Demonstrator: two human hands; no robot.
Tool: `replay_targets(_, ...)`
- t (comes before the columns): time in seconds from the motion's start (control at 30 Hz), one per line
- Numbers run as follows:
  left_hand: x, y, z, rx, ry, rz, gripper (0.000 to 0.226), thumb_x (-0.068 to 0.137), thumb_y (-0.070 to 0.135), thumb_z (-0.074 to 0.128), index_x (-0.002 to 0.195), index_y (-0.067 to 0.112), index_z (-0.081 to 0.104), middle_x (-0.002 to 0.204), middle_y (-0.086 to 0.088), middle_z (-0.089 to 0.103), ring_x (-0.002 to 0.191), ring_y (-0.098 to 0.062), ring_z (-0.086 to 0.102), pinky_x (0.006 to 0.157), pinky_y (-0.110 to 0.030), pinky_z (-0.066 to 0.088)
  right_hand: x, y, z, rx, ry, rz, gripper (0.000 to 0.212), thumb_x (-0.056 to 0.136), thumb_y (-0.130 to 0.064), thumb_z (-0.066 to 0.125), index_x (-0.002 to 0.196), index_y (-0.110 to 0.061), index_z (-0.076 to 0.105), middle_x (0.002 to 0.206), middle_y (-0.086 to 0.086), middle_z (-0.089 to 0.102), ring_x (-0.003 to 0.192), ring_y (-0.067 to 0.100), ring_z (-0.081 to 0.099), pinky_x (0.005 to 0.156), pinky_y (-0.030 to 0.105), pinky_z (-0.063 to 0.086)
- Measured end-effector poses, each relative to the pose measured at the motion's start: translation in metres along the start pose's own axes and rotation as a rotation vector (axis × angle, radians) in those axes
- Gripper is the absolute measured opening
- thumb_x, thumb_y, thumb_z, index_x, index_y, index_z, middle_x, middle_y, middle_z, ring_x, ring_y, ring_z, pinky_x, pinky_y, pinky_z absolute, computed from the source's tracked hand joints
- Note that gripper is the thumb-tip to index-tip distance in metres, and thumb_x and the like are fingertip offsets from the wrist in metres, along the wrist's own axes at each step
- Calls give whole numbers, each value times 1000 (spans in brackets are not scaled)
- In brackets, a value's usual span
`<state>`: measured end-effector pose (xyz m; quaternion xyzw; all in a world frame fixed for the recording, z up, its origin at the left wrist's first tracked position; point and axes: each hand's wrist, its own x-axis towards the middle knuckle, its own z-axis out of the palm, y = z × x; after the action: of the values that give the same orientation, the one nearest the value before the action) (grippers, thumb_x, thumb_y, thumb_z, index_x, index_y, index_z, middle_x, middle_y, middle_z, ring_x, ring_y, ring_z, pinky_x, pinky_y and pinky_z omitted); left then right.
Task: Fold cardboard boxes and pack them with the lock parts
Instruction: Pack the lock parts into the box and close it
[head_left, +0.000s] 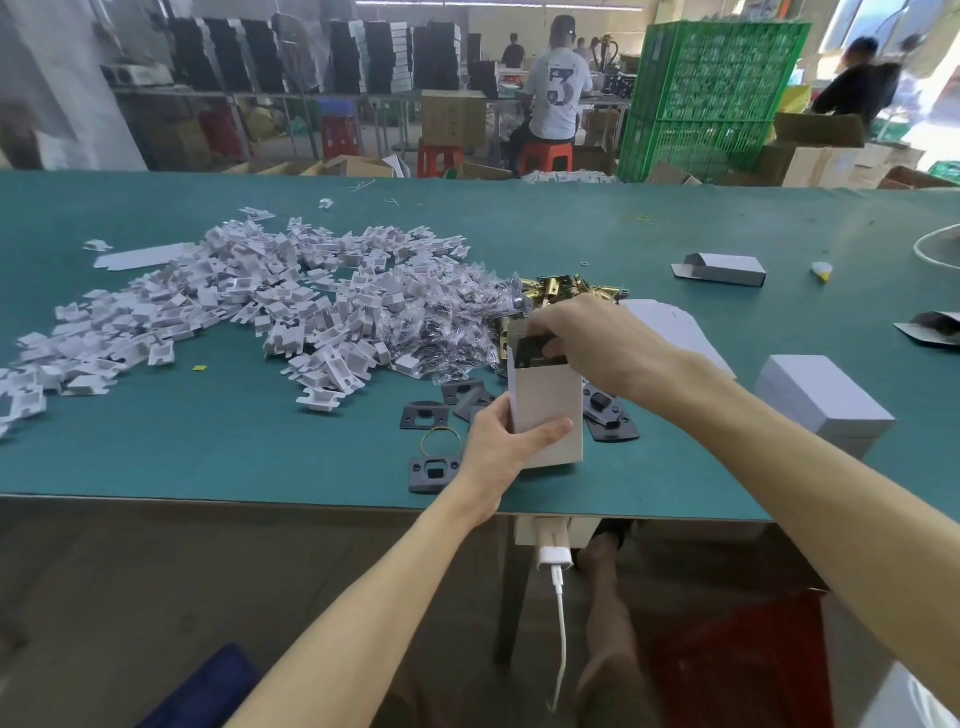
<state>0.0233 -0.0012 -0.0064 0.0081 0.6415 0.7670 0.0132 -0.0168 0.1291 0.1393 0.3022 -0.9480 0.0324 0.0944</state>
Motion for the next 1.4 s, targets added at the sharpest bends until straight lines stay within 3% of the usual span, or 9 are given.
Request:
replay_targets(0.33, 1, -1, -1, 2, -4, 0, 45, 79, 21, 91, 118, 19, 68, 107, 2, 79, 97, -12, 74, 77, -23, 59, 0, 5, 12, 18, -87, 27, 45, 84, 16, 41, 106, -14, 66, 96, 6, 65, 93, 34, 54, 77, 35, 27)
replay_targets(0.5, 0, -1, -2, 10, -16, 6, 43, 79, 20, 91, 116, 20, 69, 107, 2, 79, 98, -13, 75, 78, -23, 59, -1, 1, 9, 94, -194, 38, 47, 85, 15, 38, 110, -12, 67, 107, 8, 67, 98, 33, 60, 87, 47, 51)
replay_targets(0.67, 0, 0, -1, 40, -2, 4, 44, 79, 22, 91, 116, 21, 68, 108, 2, 79, 100, -14, 74, 81, -26, 60, 1, 1, -3, 141, -238, 80, 46, 90, 12, 39, 111, -15, 70, 110, 9, 68, 100, 30, 61, 82, 38, 52)
replay_targets(1.0, 1, -1, -2, 40, 1, 17, 42, 80, 18, 90, 117, 15, 69, 110, -1, 78, 103, -17, 74, 83, -27, 61, 46, -63, -7, 39, 214, -10, 21, 96, 0, 48, 102, -11, 65, 97, 7, 68, 87, 29, 62, 76, 36, 46)
replay_targets(1.1, 0, -1, -2, 106, 17, 35, 39, 82, 18, 88, 115, 9, 69, 108, 1, 78, 100, -9, 72, 80, -22, 57, 69, -90, 13, 46, 82, -43, 15, 91, 6, 49, 85, -6, 54, 90, 10, 60, 82, 32, 62, 71, 43, 56)
replay_targets(1.2, 0, -4, -3, 163, 8, 60, 32, 80, 14, 79, 111, 18, 71, 94, 8, 72, 90, -4, 65, 79, -35, 60, 91, -103, 43, 4, -53, -15, 22, 85, 14, 49, 78, -6, 46, 82, 7, 50, 79, 31, 56, 66, 41, 49)
replay_targets(1.23, -1, -6, -3, 159, 5, 69, 42, 81, 11, 74, 121, 20, 69, 90, 14, 71, 85, 2, 64, 73, -26, 58, 97, -103, 54, -5, -88, 2, 24, 84, 15, 49, 74, -7, 43, 79, 6, 46, 79, 32, 54, 64, 39, 45)
replay_targets(1.3, -1, -9, -5, 169, 30, 53, 49, 92, 1, 63, 140, 4, 53, 92, 11, 66, 81, 7, 61, 66, -13, 52, 105, -101, 73, 4, -143, 42, 20, 86, 13, 49, 82, -6, 51, 84, 6, 47, 88, 34, 56, 66, 39, 43)
replay_targets(1.4, 0, -11, -5, 146, 31, -4, 35, 107, 9, 51, 141, 2, 51, 117, -13, 68, 109, -25, 65, 85, -28, 58, 112, -94, 97, 14, -165, 81, 26, 92, 6, 51, 116, -2, 58, 117, 16, 53, 115, 38, 51, 77, 45, 44)
